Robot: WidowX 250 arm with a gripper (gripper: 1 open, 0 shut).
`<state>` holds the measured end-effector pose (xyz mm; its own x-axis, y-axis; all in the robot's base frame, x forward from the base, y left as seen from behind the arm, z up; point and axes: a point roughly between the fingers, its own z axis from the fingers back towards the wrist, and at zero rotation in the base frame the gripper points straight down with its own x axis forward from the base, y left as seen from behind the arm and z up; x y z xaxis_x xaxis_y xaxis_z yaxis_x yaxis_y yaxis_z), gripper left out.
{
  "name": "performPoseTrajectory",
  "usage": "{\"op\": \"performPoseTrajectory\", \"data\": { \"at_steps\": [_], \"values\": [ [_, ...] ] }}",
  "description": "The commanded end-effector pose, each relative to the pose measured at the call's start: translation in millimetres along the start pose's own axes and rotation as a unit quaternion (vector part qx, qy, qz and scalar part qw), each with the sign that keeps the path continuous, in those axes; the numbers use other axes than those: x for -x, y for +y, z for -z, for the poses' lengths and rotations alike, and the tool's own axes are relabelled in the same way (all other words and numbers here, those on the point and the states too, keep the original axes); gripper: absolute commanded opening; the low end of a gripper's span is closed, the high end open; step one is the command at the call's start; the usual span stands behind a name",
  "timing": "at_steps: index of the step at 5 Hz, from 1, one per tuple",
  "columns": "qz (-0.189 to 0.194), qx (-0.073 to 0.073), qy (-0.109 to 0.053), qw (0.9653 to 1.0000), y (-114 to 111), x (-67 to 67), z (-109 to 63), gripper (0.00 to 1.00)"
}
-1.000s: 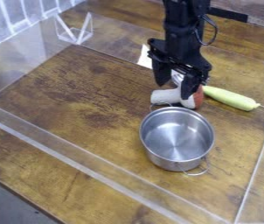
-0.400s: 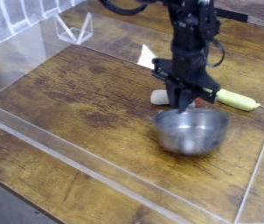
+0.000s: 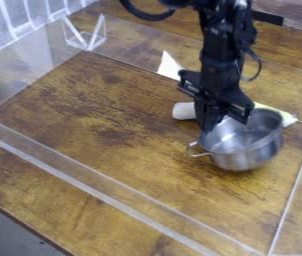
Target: Remove the mushroom from the silver pot and put it on the table
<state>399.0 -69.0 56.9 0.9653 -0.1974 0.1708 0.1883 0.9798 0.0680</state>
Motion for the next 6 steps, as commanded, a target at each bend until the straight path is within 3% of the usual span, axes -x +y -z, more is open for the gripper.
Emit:
{"op": "performPoseTrajectory", "data": {
  "at_steps": [1,3,4,6],
  "values": [
    [0.003,-0.006,-0.021,0.9998,24.0,-13.0,-22.5,0.0],
    [-0.001,-0.005,-0.011,0.9999,16.6,-8.7,-6.4,0.0],
    [-0.021,-0.01,-0.003,0.9997,12.8,-7.6,0.0,1.0],
    [-0.019,-0.02,-0.002,0.9996,7.7,-6.8,-29.2,1.0]
  ]
}}
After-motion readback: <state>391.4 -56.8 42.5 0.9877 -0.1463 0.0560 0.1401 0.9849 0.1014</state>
